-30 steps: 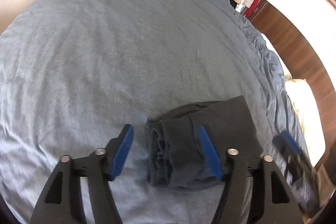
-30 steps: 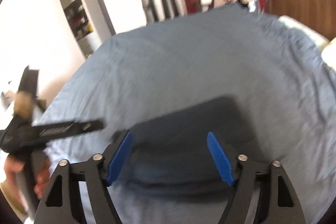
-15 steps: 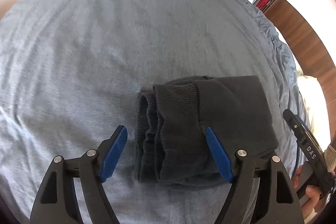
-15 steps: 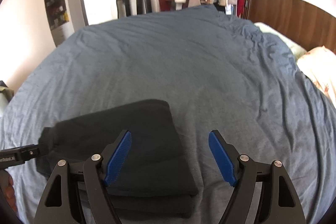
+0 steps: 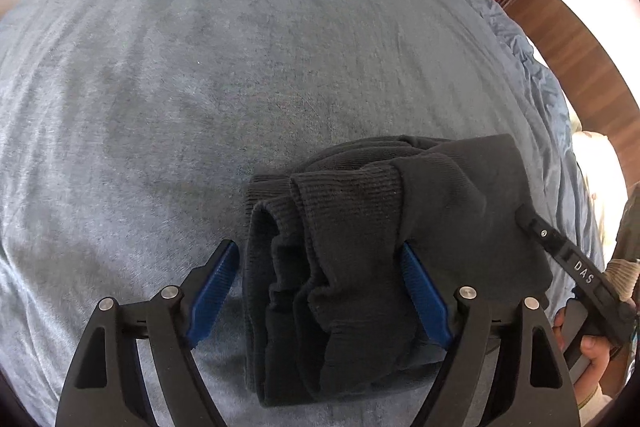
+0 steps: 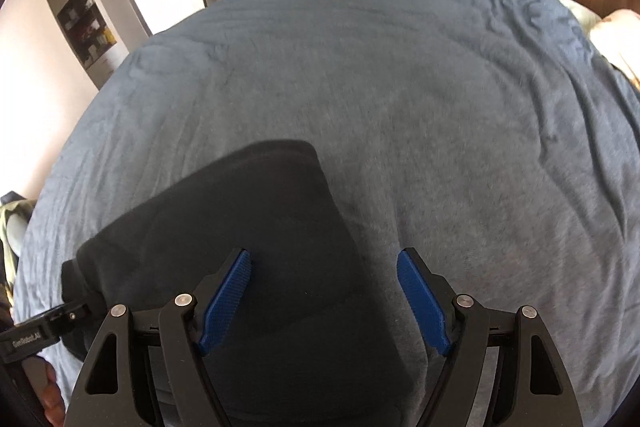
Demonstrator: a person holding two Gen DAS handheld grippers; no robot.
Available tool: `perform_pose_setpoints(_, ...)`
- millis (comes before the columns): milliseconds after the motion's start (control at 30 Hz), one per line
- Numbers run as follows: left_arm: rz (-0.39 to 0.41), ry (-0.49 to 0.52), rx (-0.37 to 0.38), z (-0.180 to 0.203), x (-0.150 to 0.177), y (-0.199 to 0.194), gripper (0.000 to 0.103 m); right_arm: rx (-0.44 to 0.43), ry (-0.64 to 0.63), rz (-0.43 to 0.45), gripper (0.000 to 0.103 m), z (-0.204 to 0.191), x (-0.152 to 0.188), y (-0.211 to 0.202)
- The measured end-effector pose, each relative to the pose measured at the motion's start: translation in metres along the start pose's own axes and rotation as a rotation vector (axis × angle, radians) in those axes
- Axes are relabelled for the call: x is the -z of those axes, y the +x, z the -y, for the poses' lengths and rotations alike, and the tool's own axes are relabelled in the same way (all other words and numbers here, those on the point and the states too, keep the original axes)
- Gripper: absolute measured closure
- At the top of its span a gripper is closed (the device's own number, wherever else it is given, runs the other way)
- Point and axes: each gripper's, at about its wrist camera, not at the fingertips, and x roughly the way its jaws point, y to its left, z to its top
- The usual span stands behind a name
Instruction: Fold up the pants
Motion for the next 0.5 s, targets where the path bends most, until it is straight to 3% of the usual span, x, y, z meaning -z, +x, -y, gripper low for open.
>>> perform_pose_setpoints(400, -0.027, -0.076, 0.121, -0.019, -0.002, 0.025, 0.022, 0.001, -0.023, -0.049, 0.035, -0.005, 0.005, 0.026)
perform_pose_setpoints(500, -0.028, -0.082, 0.148, -0.021, -0.003, 0.028, 0.026, -0.003, -0.018, -0.058, 0.036, -0.004, 0.006, 0.033)
